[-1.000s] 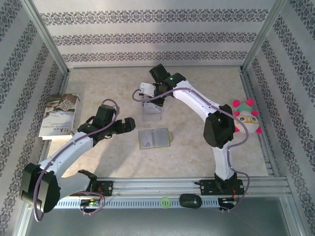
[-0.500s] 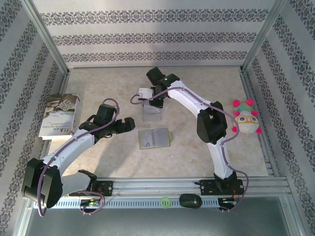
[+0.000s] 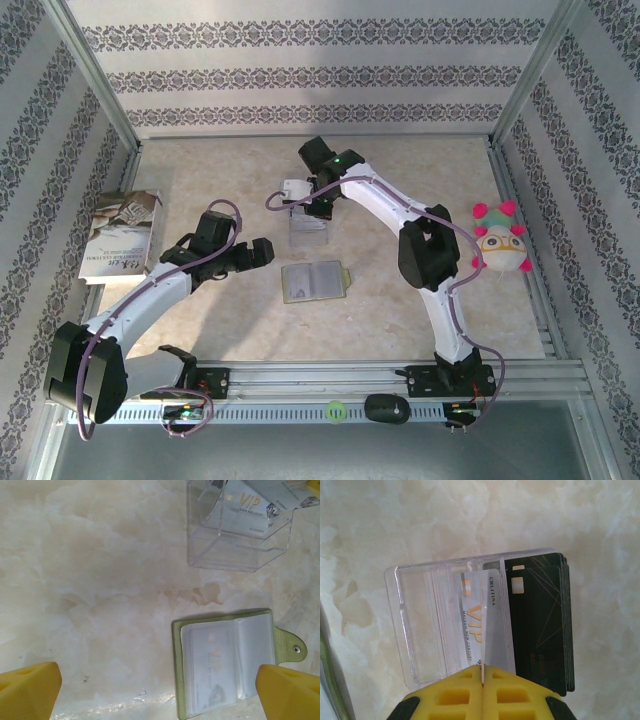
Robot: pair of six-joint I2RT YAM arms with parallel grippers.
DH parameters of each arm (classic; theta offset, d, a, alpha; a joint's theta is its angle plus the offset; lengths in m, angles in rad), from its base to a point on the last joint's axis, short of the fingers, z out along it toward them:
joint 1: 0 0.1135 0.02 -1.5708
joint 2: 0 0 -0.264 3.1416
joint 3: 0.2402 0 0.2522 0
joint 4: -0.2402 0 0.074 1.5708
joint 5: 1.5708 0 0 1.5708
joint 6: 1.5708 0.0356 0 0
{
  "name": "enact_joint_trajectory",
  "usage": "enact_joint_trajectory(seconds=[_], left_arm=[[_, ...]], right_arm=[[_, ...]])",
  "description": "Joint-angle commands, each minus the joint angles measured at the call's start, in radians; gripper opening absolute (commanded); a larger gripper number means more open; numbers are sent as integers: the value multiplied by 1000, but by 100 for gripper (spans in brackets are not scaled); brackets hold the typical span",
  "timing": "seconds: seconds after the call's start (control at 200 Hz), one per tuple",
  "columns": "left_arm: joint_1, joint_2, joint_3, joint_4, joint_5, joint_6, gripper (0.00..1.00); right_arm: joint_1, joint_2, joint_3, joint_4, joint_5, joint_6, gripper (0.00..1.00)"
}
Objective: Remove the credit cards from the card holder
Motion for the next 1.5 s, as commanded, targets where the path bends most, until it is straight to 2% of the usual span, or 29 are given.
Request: enact_joint_trajectory(seconds=[0.0, 0.26, 0.415, 0.49, 0.605, 0.759, 0.824, 0.869, 0.984, 1.079, 1.154, 1.339, 1.494], left_arm=[[16, 12, 27, -24, 13, 22, 100], [19, 27, 27, -13, 17, 22, 100], [19, 27, 25, -7, 29, 19, 100], [20, 25, 23, -7, 27, 18, 100], [20, 7, 17, 0, 27, 16, 100], [21, -50, -10, 30, 6, -16, 100], [21, -78, -31, 60, 4, -30, 100], [22, -93, -47, 87, 6, -42, 100], [28, -115, -83, 134, 15, -70, 100], [34, -127, -107, 155, 32, -84, 100], [39, -149, -131, 157, 26, -92, 100], [59, -218, -187, 94, -59, -107, 98], [79, -256, -239, 101, -44, -145, 95]], right_arm=[[-6, 24, 28, -16, -28, -23, 0], [-4, 29, 21, -7, -33, -18, 0], [-7, 23, -4, 113, 42, 44, 26], [-6, 4, -15, 181, 64, 78, 32], [-6, -63, -76, 330, 43, 159, 34], [-5, -210, -234, 594, -10, 393, 39], [-5, -276, -317, 705, -18, 559, 42], [-6, -318, -367, 744, -49, 671, 42], [11, -414, -535, 817, -35, 966, 44], [35, -487, -682, 811, -10, 1133, 44], [81, -532, -776, 756, 20, 1186, 44], [278, -531, -872, 542, 109, 1144, 43], [406, -473, -862, 480, 188, 1099, 43]])
